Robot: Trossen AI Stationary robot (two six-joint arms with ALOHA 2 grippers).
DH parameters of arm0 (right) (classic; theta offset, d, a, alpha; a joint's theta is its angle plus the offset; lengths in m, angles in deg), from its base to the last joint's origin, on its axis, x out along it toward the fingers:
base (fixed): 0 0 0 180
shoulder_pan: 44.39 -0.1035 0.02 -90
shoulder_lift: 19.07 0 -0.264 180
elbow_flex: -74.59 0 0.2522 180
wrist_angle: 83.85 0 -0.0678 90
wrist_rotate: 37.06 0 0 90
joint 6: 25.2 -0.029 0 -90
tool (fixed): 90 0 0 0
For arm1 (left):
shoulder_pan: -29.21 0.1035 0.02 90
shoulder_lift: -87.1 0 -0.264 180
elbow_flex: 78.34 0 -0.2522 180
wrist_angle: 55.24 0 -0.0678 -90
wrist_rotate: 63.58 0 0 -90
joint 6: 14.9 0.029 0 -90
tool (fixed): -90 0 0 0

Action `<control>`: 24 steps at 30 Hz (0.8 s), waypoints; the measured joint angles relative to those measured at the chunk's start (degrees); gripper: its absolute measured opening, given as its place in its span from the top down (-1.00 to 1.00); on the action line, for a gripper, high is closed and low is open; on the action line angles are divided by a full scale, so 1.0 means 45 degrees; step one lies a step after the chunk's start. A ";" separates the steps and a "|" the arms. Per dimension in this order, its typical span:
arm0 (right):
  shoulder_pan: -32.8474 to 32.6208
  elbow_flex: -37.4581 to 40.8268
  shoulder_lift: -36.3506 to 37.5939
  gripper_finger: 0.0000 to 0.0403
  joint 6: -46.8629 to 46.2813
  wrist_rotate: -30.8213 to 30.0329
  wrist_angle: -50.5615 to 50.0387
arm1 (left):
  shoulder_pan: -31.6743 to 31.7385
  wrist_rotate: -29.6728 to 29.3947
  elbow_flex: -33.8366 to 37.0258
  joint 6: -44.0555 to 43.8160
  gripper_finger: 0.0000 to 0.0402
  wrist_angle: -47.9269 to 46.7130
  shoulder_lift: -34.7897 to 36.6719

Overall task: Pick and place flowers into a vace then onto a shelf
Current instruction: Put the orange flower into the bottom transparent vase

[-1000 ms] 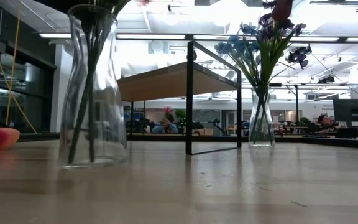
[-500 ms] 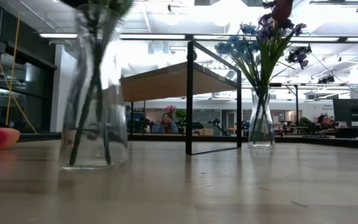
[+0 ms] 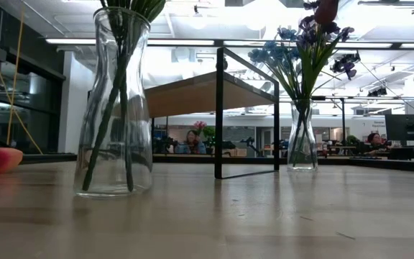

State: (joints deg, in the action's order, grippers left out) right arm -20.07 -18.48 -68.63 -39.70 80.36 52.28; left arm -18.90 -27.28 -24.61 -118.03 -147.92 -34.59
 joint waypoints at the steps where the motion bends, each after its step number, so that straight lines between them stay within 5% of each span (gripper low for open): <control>1: 0.0002 0.0001 0.0000 0.45 0.0000 0.0000 0.0000 | -0.0015 0.0089 -0.0100 0.0001 -0.79 0.0007 0.0000; 24: 0.0005 0.0001 0.0003 0.45 0.0005 0.0005 0.0000 | -0.1504 0.1872 -0.3159 -0.0119 -0.79 0.0572 -0.0001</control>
State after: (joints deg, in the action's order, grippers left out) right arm -20.05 -18.48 -68.61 -39.68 80.38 52.28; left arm -25.67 -18.86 -38.83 -118.56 -145.34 -34.59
